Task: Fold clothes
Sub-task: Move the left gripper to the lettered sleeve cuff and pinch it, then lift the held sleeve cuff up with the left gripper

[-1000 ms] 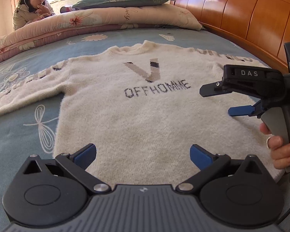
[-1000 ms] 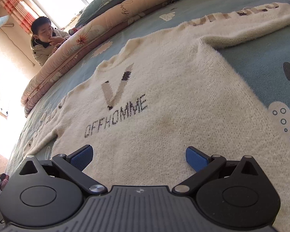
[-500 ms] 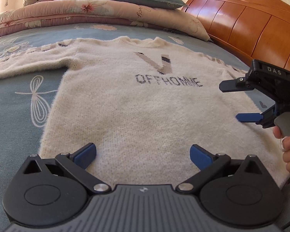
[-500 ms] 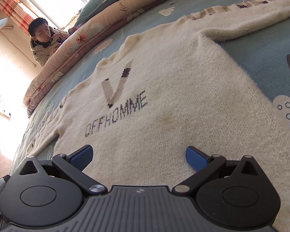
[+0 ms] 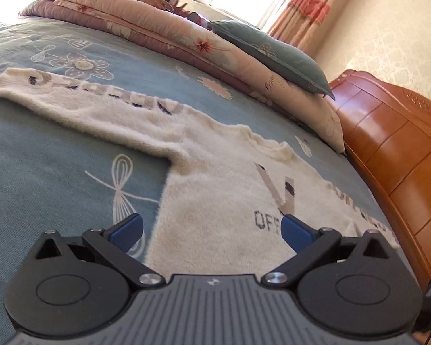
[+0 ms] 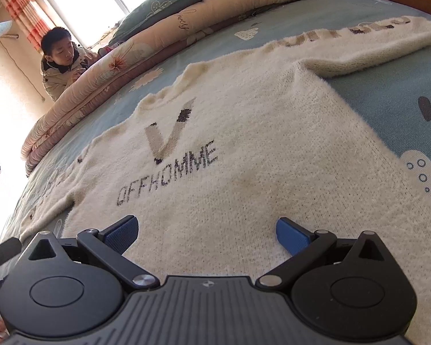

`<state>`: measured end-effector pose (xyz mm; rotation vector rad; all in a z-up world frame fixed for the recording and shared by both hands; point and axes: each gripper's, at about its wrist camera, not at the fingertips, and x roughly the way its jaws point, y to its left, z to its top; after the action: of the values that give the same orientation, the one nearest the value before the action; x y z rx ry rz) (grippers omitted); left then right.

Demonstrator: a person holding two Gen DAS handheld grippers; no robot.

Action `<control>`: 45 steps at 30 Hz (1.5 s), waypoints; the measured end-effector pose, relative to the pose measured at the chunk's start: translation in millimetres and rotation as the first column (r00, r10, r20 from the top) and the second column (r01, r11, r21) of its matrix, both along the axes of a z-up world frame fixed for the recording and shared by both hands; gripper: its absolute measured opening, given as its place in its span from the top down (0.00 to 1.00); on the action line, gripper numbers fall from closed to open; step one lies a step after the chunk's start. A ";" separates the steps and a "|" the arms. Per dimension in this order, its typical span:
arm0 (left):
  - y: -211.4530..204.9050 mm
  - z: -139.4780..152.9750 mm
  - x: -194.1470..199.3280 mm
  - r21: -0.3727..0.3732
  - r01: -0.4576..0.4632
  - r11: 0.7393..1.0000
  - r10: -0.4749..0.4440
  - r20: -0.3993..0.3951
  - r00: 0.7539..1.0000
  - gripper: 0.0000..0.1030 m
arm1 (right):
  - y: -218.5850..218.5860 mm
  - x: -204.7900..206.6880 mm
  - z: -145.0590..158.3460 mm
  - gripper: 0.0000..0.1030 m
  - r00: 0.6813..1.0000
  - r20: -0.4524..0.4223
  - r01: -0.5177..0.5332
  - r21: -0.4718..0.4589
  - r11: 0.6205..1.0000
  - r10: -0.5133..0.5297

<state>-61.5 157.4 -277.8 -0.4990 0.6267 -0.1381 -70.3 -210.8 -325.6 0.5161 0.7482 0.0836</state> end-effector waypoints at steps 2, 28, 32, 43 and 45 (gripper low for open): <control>37.5 3.2 12.7 -0.073 -0.108 0.991 0.108 -0.005 0.994 0.07 | 1.6 -5.1 10.2 0.00 0.998 0.064 -0.029 0.039 0.999 0.027; 249.4 -107.8 127.2 -0.455 -0.576 0.679 0.579 -0.150 0.801 0.57 | 82.4 10.3 3.1 0.00 0.920 0.099 -0.375 -0.063 0.925 0.380; 252.5 -107.3 137.1 -0.434 -0.583 0.687 0.592 -0.131 0.795 0.56 | 83.7 10.2 2.2 0.00 0.918 0.096 -0.377 -0.086 0.922 0.384; 243.9 -89.9 149.5 -0.227 -0.645 0.730 0.613 -0.199 0.764 0.89 | 94.5 5.9 2.7 0.00 0.898 0.088 -0.410 -0.190 0.892 0.431; 243.6 -85.6 151.4 -0.206 -0.654 0.728 0.616 -0.222 0.755 0.90 | 95.9 5.0 2.6 0.00 0.894 0.091 -0.413 -0.209 0.886 0.438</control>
<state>89.8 401.0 -363.4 -0.9789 0.5405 0.4849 -65.3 -115.0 -323.1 0.1576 0.7170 0.4539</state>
